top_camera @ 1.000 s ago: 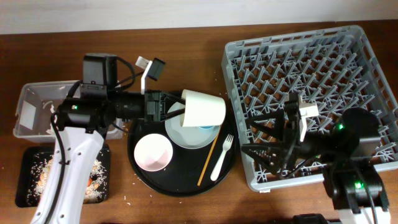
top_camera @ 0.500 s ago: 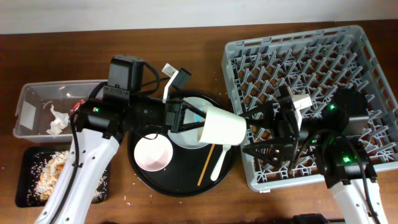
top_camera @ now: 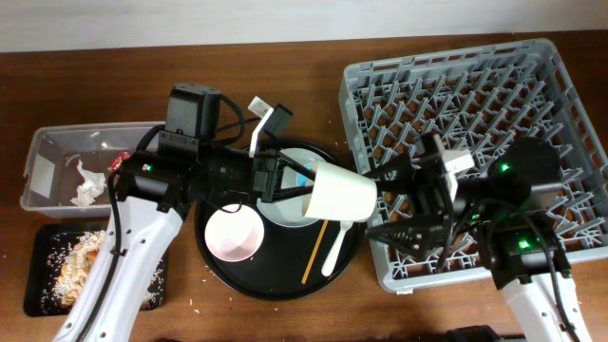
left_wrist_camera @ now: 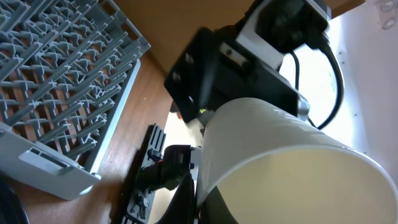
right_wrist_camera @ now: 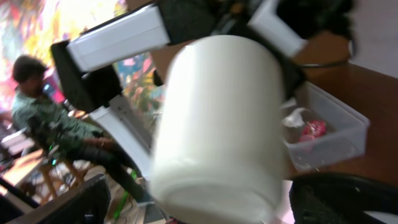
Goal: Sort waste into correct bins and load items into the dishwasher rack
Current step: 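Grasp the white cup with the right gripper and release the left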
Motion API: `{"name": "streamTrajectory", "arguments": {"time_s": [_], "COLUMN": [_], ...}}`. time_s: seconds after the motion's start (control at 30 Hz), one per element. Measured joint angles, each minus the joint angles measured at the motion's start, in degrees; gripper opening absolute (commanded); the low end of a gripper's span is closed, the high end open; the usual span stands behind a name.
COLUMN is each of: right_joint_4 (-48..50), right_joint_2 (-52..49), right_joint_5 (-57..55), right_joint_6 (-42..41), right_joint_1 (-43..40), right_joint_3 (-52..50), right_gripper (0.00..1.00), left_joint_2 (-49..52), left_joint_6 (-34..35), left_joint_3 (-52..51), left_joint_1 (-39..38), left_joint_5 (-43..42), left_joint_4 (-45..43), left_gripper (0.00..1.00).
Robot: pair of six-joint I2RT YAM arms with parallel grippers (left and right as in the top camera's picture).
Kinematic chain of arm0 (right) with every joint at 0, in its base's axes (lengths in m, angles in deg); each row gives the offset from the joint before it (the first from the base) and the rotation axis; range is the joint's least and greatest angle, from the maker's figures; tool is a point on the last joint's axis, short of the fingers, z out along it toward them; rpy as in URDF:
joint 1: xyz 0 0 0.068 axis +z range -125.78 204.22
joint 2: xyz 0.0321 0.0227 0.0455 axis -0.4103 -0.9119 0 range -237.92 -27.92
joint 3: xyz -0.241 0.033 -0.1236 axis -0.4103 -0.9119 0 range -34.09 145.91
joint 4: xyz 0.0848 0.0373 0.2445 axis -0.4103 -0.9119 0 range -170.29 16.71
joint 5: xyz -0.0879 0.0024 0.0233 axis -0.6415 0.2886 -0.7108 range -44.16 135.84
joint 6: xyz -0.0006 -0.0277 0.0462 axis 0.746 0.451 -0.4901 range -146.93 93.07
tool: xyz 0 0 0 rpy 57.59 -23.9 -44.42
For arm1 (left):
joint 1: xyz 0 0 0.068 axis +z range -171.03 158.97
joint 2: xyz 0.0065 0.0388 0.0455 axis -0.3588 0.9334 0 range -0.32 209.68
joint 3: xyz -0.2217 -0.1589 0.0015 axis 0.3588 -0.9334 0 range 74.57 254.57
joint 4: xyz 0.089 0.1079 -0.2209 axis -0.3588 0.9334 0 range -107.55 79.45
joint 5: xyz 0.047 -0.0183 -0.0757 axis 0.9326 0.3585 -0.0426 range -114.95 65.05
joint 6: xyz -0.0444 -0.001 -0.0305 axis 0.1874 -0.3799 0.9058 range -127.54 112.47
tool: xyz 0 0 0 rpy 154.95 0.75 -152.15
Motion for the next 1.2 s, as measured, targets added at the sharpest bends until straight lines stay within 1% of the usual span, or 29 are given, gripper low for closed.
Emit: {"name": "streamTrajectory", "arguments": {"time_s": [0.1, 0.2, 0.3, 0.37, 0.63, 0.7, 0.73, 0.77, 0.8, 0.9, 0.93, 0.97, 1.07, 1.2], "right_joint_4": [0.90, 1.70, 3.67, 3.85, 4.87, 5.25, 5.53, 6.23, 7.32, 10.49, 10.73, 10.84, 11.13, 12.37], "right_joint_2": [0.00, 0.00, 0.00, 0.00, -2.45, -2.56, -2.56, -2.58, -2.69, -3.15, -3.15, -3.15, -3.15, -3.34], "right_joint_5": [-2.29, -4.09, -5.46, -6.36, -6.97, -6.88, -6.71, -6.71, -6.73, -7.02, -7.19, -7.23, -7.39, -7.50], "right_joint_6": [-0.07, -0.04, 0.09, 0.09, 0.09, 0.07, -0.13, -0.66, -1.42, -3.52, -3.72, -3.76, -3.85, -4.00], "right_joint_1": [3.30, 3.89, 3.89, 3.91, 4.13, 4.15, 4.17, 4.17, 4.15, 4.17, 4.17, 4.17, 4.15, 4.15], "right_joint_3": [0.00, 0.00, 0.00, 0.00, 0.00, 0.00, 0.00, 0.00, 0.00, -0.02, 0.00, -0.02, -0.02, -0.02], "right_gripper": [0.89, 0.81, 0.77, 0.71, 0.71, 0.64, 0.63, 0.63, 0.61, 0.57, 0.57, 0.57, 0.57, 0.58], "left_joint_2": [0.00, 0.00, 0.00, 0.00, 0.04, 0.04, 0.04, 0.04, 0.04, 0.04, 0.04, 0.04, 0.04, 0.04], "left_joint_6": [0.00, 0.00, 0.00, 0.00, 0.00, 0.00, 0.00, 0.00, 0.00, -0.35, -0.17, -0.28, -0.17, -0.17], "left_joint_3": [0.02, 0.02, 0.02, 0.02, 0.02, 0.02, 0.02, 0.02, 0.02, 0.07, 0.07, 0.07, 0.07, 0.28], "left_joint_1": [-0.02, -0.02, -0.02, -0.02, 0.04, 0.04, 0.04, 0.09, 0.17, 0.17, -0.04, -0.09, -0.07, -0.07], "left_joint_5": [-0.68, -0.87, -1.05, -1.01, 0.68, 0.74, 0.79, 0.76, 0.72, 1.09, 1.18, 1.29, 1.79, 5.46], "left_joint_4": [0.00, 0.00, -0.02, 0.00, -0.04, -0.04, -0.04, -0.09, -0.24, -0.24, -0.20, -0.20, 0.42, 5.70], "left_gripper": [0.00, 0.00, 0.00, 0.00, 0.00, 0.00, 0.00, 0.01, 0.08, 0.19, 0.21, 0.29, 0.29, 0.29]}}
